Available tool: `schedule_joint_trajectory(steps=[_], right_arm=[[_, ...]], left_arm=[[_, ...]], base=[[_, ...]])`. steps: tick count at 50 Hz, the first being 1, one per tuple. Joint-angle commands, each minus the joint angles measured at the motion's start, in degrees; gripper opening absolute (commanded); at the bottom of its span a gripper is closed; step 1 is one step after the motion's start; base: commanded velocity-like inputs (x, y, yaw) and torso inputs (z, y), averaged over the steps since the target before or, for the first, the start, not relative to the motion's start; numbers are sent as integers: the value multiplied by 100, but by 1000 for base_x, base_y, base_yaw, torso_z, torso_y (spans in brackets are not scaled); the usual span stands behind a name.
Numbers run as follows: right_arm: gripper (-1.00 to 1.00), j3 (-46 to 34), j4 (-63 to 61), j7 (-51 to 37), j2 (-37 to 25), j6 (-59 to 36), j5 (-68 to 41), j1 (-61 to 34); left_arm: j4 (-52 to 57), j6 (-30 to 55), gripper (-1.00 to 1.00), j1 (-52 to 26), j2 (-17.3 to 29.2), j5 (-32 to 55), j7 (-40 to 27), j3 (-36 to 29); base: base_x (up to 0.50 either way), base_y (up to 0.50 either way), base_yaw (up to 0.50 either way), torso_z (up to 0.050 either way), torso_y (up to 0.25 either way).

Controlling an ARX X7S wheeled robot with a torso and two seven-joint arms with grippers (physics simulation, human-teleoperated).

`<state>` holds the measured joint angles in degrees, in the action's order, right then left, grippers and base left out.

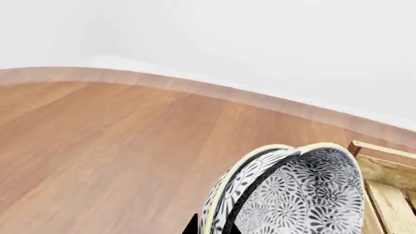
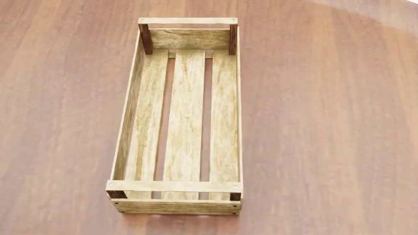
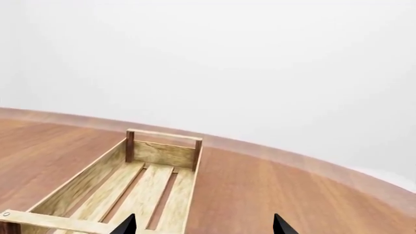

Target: Stack the right bowl on the left bowl and place them in the tray.

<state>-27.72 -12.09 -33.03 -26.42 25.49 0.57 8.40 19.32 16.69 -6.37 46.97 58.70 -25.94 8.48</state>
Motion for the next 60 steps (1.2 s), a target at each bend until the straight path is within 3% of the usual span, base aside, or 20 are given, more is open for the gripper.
schedule_joint_trajectory(steps=[1, 21, 39, 60], right_arm=[[100, 161, -48, 102, 48, 79, 15, 27], [100, 217, 110, 72, -23, 302, -147, 71], [100, 259, 85, 56, -87, 382, -308, 108], [100, 380, 270, 14, -177, 567, -482, 141]], left_arm=[[993, 658, -100, -1311, 17, -162, -341, -654], [1374, 1653, -100, -3283, -418, 43, -732, -1758], [1120, 2100, -100, -4643, -1516, -689, -253, -3298], [546, 2239, -100, -5395, -2663, -869, -121, -4029]], base=[[0, 0, 0, 0, 0], [0, 0, 0, 1, 1], [0, 0, 0, 0, 1], [0, 0, 0, 0, 1]])
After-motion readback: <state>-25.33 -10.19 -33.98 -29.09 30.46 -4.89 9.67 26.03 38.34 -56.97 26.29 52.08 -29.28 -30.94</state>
